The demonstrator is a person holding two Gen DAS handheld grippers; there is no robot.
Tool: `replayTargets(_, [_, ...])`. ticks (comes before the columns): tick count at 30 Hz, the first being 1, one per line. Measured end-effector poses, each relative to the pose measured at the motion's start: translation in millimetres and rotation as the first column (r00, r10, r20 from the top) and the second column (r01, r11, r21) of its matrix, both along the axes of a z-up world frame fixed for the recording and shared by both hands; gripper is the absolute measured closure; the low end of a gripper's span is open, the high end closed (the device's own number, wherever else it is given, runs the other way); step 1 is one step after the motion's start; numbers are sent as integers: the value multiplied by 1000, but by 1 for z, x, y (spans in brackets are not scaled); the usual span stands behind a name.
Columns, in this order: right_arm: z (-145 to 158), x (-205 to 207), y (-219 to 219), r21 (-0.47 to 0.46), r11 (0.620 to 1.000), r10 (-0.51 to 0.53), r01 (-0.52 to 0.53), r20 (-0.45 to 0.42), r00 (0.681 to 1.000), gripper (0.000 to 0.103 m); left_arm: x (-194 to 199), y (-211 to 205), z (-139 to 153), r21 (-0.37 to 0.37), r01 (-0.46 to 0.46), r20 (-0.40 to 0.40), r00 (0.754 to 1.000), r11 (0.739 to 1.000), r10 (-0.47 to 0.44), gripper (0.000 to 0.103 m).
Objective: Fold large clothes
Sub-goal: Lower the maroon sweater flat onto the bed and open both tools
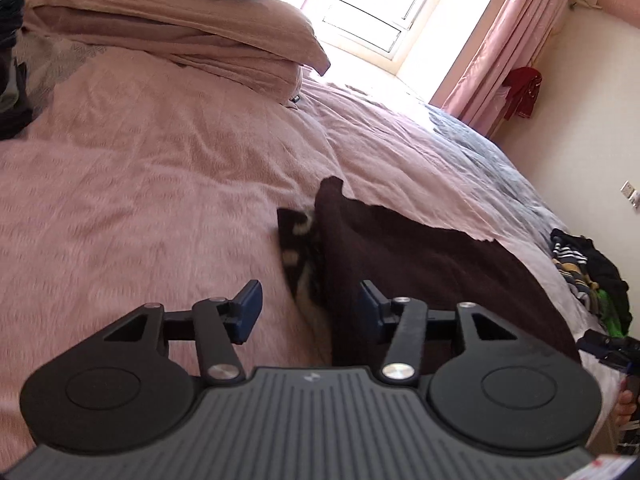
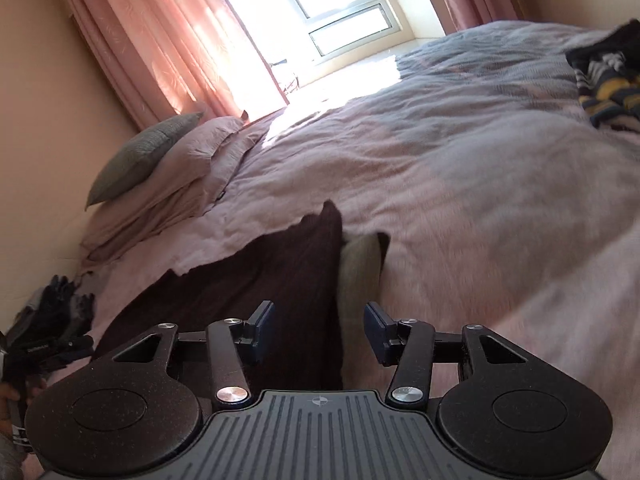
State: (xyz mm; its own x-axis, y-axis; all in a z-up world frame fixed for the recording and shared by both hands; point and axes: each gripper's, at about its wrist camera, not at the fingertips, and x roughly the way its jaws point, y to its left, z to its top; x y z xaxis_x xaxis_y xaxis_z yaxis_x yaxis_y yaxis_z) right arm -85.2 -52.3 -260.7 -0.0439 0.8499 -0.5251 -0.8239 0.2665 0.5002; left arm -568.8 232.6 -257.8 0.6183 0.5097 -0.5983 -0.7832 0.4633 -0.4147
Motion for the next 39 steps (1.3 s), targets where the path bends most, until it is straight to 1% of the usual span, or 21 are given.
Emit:
replayTargets(3, [-6, -19, -26, 1, 1000, 7, -7, -31, 999, 57, -13, -33, -5, -33, 14, 61, 998, 999, -12, 52])
replayTargets(7, [-11, -31, -27, 18, 1000, 18, -17, -51, 999, 57, -13, -50, -17, -68, 0, 116, 993, 998, 8, 51])
replayTargets(8, [-14, -32, -25, 20, 1000, 12, -11, -53, 999, 66, -11, -50, -22, -84, 0, 117, 993, 996, 10, 54])
replayTargets(9, [-16, -33, -23, 12, 1000, 5, -4, -50, 999, 80, -8, -50, -26, -93, -3, 108, 994, 996, 13, 61])
replayTargets(10, [-18, -33, -20, 6, 1000, 4, -4, -45, 999, 100, -7, -50, -29, -99, -10, 96, 995, 995, 20, 70])
replayTargets(11, [-18, -34, -19, 2, 1000, -9, 9, -36, 999, 101, -8, -50, -30, -97, -23, 92, 995, 995, 32, 101])
replayTargets(14, [-5, -32, -30, 67, 995, -77, 78, -8, 997, 102, -19, -51, -21, -59, -53, 131, 990, 997, 61, 100])
replayTargets(16, [-3, -23, -39, 67, 987, -142, 144, -34, 989, 102, -17, -51, -20, -20, -47, 68, 996, 999, 48, 100])
replayTargets(18, [-21, -15, -33, -28, 988, -155, 153, -86, 984, 102, -13, -49, -34, -56, -44, 14, 999, 997, 45, 99])
replayTargets(20, [-33, -24, -25, -114, 986, -130, 124, -44, 991, 101, -7, -55, -40, -38, -38, -30, 999, 999, 37, 98])
replayTargets(22, [-31, -30, -22, -129, 982, -141, 139, -11, 990, 99, -3, -61, -33, -4, -36, -63, 997, 999, 36, 95])
replayTargets(24, [-19, -34, -17, -164, 976, -141, 146, 45, 989, 80, -1, -65, -20, 29, -36, -96, 995, 999, 39, 90])
replayTargets(25, [-10, -39, -15, -163, 974, -142, 159, 112, 984, 68, 0, -66, -11, 59, -43, -121, 991, 997, 50, 89])
replayTargets(26, [0, -46, -14, -141, 974, -146, 175, 196, 970, 65, 1, -66, -3, 92, -53, -137, 988, 994, 65, 89])
replayTargets(27, [9, -52, -13, -110, 977, -146, 183, 277, 950, 64, 2, -66, 6, 127, -58, -137, 988, 990, 75, 86])
replayTargets(29, [22, -63, -8, -46, 983, -147, 176, 367, 919, 64, 8, -61, 21, 168, -64, -115, 990, 984, 84, 85])
replayTargets(31, [26, -74, 5, 12, 994, -103, 107, 395, 913, 64, 23, -55, 29, 193, -32, -100, 994, 981, 52, 85])
replayTargets(34, [19, -90, 32, 21, 1000, -4, -5, 397, 918, 65, 55, -46, 23, 201, 27, -128, 992, 979, -1, 85])
replayTargets(36, [5, -94, 50, -3, 999, 46, -49, 397, 917, 65, 73, -38, 9, 181, 46, -175, 985, 982, -14, 85])
replayTargets(38, [-17, -88, 66, -73, 997, 40, -11, 406, 913, 65, 83, -26, -14, 140, 31, -246, 969, 990, 4, 86])
replayTargets(39, [-27, -82, 72, -113, 993, 31, 18, 415, 909, 65, 84, -22, -23, 119, 24, -249, 969, 993, 6, 85])
